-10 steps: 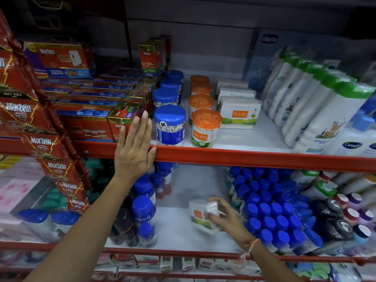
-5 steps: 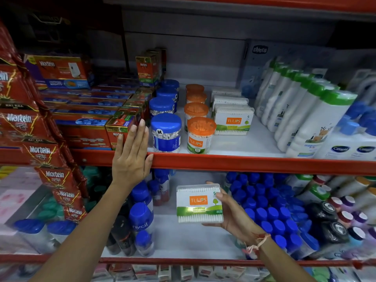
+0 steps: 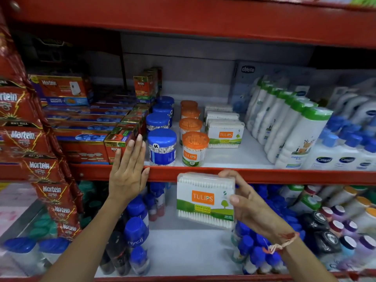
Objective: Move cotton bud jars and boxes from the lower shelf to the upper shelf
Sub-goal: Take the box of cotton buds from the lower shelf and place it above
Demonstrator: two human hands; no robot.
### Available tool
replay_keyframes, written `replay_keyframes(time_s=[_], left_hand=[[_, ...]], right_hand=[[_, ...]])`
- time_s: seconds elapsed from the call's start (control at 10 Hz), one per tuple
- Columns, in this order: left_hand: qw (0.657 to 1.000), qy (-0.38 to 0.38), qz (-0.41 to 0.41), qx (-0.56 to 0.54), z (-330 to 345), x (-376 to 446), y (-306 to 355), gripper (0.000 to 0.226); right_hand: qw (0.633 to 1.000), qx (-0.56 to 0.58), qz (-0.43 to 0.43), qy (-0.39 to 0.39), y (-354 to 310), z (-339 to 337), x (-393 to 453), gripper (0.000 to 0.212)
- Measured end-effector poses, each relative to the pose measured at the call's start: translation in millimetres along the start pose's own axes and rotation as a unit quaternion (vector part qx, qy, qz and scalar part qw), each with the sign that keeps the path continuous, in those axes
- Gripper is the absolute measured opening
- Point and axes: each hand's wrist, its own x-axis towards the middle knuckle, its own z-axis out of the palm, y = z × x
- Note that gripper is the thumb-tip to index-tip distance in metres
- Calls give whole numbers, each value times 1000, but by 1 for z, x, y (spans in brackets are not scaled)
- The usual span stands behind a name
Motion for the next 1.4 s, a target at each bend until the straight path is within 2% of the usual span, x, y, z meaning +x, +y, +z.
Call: replay_keyframes(time_s=[0.1, 0.2, 0.3, 0.4, 0.5, 0.6, 0.7, 0.9, 1.0, 1.1, 1.2, 1.4], left_hand=[[1000, -8, -4, -6, -1, -1, 1, 58], [1000, -8, -7, -13, -2, 1, 1, 58], [1000, -11, -9, -16, -2, 3, 0, 58], [1000, -17, -9, -18, -2, 3, -1, 58], [1000, -20, -6, -19, -2, 5, -1, 58], [1000, -20, -5, -16, -2, 7, 0, 58], [1000, -19, -1, -15, -1, 7, -1, 58], [1000, -20, -3, -16, -1, 9, -3, 58], [1000, -21, -3, -15, 0, 8, -3, 58], [1000, -26, -5, -15, 0, 9, -2, 58], [999, -32, -7, -18, -1, 8, -2, 59], [999, -41, -14, -21, -3, 4, -1, 58]], right_hand=[[998, -6, -57, 2, -26, 7, -2, 58], [991, -36, -115, 54, -48, 11, -2, 61], [960, -144, -171, 169, -63, 17, 5, 63], [889, -285, -218, 285, -62, 18, 20, 53], [811, -395, -237, 359, -49, 12, 37, 48], [749, -461, -252, 403, -39, 7, 53, 45], [707, -511, -236, 428, -33, 6, 67, 46], [649, -579, -179, 461, -29, 5, 83, 47], [598, -620, -141, 488, -31, 10, 87, 49], [528, -667, -109, 514, -35, 14, 89, 49], [519, -676, -105, 512, -34, 13, 91, 46], [536, -675, -117, 494, -31, 7, 88, 45]])
